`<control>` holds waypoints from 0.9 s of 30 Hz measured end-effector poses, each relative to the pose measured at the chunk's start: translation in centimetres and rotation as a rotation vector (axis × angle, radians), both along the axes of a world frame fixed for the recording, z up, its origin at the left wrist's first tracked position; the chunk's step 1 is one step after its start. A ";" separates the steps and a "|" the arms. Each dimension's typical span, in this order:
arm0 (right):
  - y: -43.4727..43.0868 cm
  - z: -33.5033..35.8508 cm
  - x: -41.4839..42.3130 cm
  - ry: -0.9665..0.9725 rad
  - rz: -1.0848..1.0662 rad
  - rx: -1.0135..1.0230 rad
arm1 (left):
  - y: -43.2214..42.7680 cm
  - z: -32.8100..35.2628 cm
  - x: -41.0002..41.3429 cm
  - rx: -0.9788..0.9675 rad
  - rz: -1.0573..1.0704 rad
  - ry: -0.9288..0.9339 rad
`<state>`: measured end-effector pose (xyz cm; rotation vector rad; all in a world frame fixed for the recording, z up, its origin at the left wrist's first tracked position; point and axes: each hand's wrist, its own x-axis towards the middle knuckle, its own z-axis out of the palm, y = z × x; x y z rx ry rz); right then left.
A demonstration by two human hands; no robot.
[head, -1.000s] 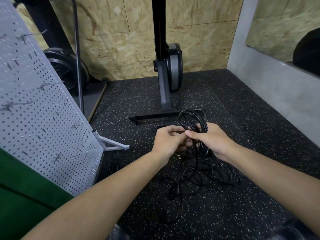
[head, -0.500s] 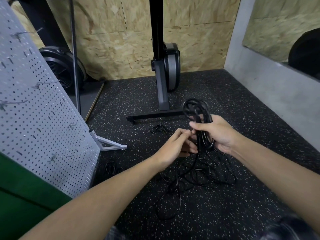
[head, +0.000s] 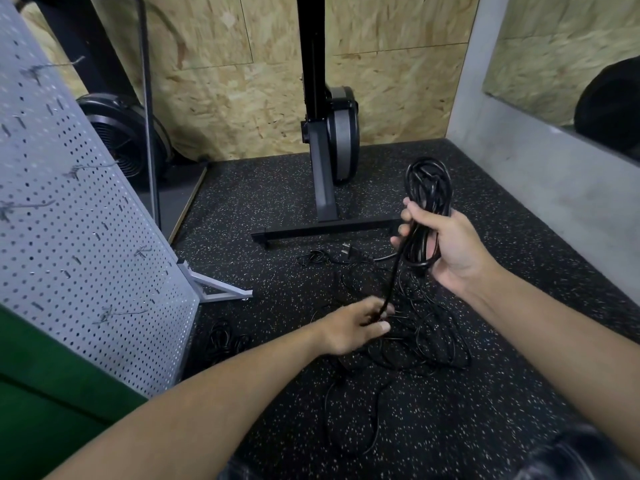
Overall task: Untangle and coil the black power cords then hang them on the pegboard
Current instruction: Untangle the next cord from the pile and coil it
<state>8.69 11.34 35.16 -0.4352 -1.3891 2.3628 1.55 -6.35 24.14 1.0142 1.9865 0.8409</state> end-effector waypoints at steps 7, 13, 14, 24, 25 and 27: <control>1.7 -1.6 0.0 -0.192 -0.229 0.509 | -1.3 2.6 -1.6 0.000 -0.053 0.382; 1.5 -2.1 0.4 -0.387 -0.119 0.932 | -0.9 5.2 -1.4 0.175 -0.158 0.664; 1.3 -2.0 0.4 -0.401 -0.079 0.972 | -0.9 5.9 -1.1 0.226 -0.142 0.658; -1.6 -1.7 1.0 -0.349 0.322 0.883 | -0.7 7.0 -0.8 0.545 0.121 0.714; -1.9 -1.7 1.0 -0.350 0.341 0.892 | -0.7 7.0 -0.9 0.573 0.130 0.737; -2.3 -1.3 0.9 -0.361 0.401 0.913 | -0.9 7.1 -1.0 0.635 0.143 0.790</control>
